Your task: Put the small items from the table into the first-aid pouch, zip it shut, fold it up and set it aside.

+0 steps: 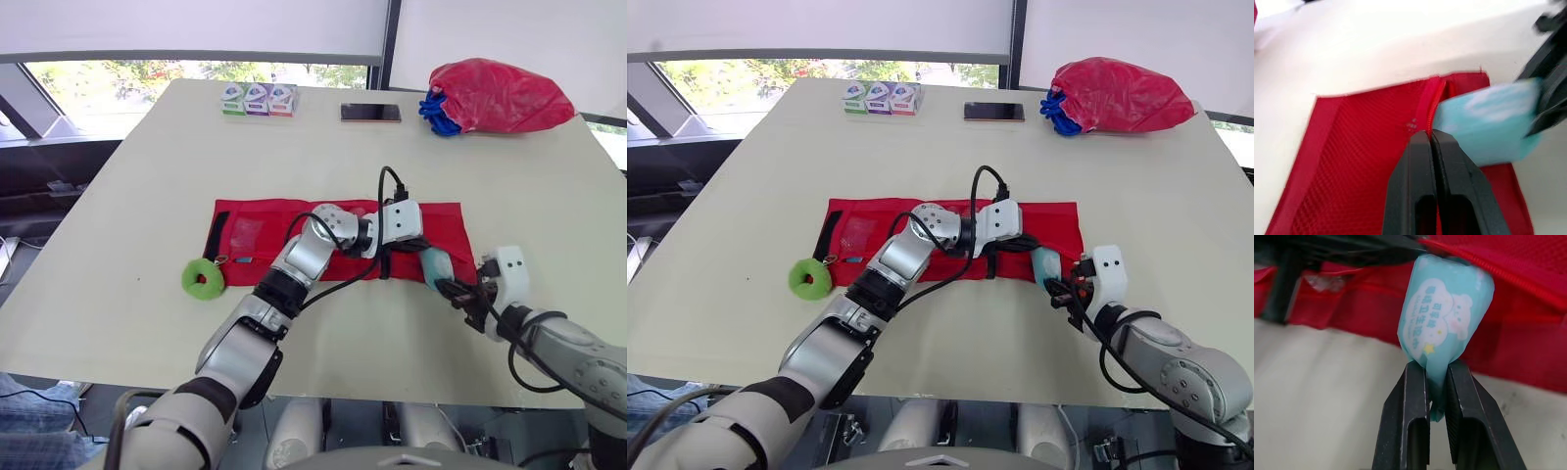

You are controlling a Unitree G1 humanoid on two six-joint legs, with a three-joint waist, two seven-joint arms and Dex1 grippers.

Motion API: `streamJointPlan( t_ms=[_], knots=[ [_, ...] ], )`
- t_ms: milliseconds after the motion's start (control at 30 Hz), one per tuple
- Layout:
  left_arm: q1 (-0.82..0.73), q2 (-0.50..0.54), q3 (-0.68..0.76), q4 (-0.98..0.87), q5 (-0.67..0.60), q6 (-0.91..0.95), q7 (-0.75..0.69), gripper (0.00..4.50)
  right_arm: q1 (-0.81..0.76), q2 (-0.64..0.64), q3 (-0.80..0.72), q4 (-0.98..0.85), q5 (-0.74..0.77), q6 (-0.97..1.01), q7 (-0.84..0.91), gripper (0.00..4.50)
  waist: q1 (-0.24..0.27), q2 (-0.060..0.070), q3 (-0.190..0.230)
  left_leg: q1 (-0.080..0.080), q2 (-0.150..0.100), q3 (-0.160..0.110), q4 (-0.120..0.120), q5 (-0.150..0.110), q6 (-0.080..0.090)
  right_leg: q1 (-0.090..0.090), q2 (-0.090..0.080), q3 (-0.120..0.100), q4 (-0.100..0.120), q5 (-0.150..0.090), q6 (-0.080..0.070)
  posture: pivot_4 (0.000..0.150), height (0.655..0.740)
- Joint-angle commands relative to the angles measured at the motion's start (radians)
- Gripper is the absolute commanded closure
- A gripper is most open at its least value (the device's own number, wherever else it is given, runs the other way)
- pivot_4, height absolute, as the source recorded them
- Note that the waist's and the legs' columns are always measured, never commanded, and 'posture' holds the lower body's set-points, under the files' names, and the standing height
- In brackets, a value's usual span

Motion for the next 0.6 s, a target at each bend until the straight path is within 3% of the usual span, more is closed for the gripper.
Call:
streamJointPlan(
  t_ms=[33, 167, 333, 467, 600],
  knots=[
    [0.018, -0.019, -0.023, -0.074, -0.024, -0.014, -0.020, 4.50, -0.059, 0.057, -0.004, 0.016, -0.028, -0.043, -0.047, 4.48, 0.001, 0.000, 0.000, 0.000, 0.000, 0.000, 0.000, 0.000, 0.000, 0.000, 0.000, 0.000, 0.000, 0.000, 0.000, 0.150, 0.7400],
    [0.031, -0.032, -0.038, -0.064, -0.015, -0.012, -0.017, 4.50, -0.110, 0.144, 0.020, 0.091, -0.147, -0.130, -0.122, 4.48, -0.001, 0.000, 0.000, 0.000, 0.000, 0.000, 0.000, 0.000, 0.000, 0.000, 0.000, 0.000, 0.000, 0.000, 0.000, 0.150, 0.7400],
    [0.013, -0.047, -0.021, -0.008, -0.010, -0.018, 0.021, 4.50, -0.091, 0.145, 0.059, 0.079, -0.228, -0.187, -0.093, 2.23, 0.000, 0.000, 0.000, 0.000, 0.000, 0.000, 0.000, 0.000, 0.000, 0.000, 0.000, 0.000, 0.000, 0.000, 0.000, 0.150, 0.7400],
    [-0.010, -0.056, -0.002, 0.047, -0.011, -0.030, 0.050, 4.50, -0.004, 0.047, 0.066, -0.019, -0.195, -0.143, 0.020, 0.27, 0.000, 0.001, -0.001, 0.000, 0.000, 0.000, 0.000, 0.000, 0.000, 0.000, 0.000, 0.000, 0.000, 0.000, 0.000, 0.150, 0.7400],
    [-0.030, -0.065, 0.008, 0.084, -0.016, -0.046, 0.059, 4.50, 0.076, -0.042, 0.030, -0.113, -0.139, -0.146, 0.124, 0.27, -0.002, 0.001, -0.001, 0.000, 0.000, -0.001, 0.000, 0.000, 0.000, 0.000, 0.000, 0.000, 0.000, 0.000, 0.000, 0.150, 0.7400]
  ],
)
